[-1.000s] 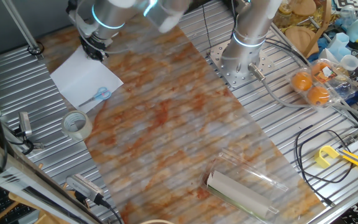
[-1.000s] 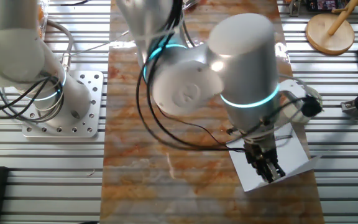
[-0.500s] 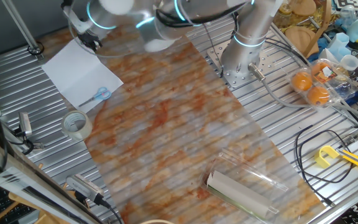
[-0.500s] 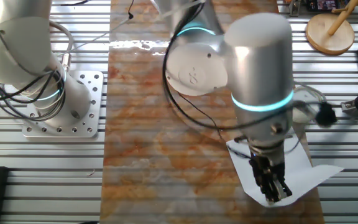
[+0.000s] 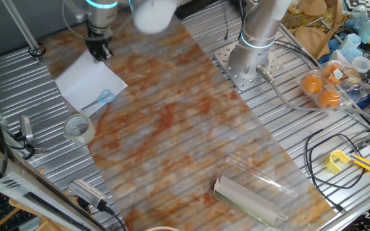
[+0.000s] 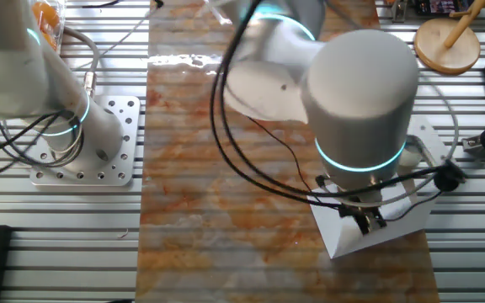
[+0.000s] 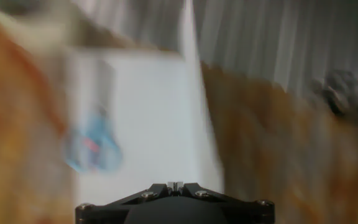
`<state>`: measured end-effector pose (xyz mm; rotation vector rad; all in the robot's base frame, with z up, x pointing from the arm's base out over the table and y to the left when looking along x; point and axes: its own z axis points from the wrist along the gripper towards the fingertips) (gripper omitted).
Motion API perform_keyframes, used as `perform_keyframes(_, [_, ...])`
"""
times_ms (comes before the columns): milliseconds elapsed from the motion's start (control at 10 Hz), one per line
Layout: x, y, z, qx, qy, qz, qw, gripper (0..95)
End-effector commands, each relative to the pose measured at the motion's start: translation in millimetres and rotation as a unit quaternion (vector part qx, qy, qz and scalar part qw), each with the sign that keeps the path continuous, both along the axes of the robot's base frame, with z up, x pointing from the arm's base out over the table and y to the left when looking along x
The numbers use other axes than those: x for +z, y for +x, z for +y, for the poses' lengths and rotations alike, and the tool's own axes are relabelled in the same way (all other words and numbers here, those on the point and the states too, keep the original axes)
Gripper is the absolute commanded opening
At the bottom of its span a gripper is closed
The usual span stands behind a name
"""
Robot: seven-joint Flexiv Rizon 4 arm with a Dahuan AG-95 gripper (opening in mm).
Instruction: Unfold a piece of paper
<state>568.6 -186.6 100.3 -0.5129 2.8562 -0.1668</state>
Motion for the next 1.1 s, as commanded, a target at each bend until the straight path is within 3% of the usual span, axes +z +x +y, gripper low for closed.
perform_keyframes(100, [-19.0,24.1,-27.0,-0.019,-0.056,-0.028,0.9979,0.0])
perform_keyframes(400, [-19.5,25.2,-24.8,-0.012,-0.058,-0.034,0.9977,0.0])
perform_keyframes(1100, [-19.5,26.3,-22.1,-0.004,-0.070,-0.031,0.9971,0.0])
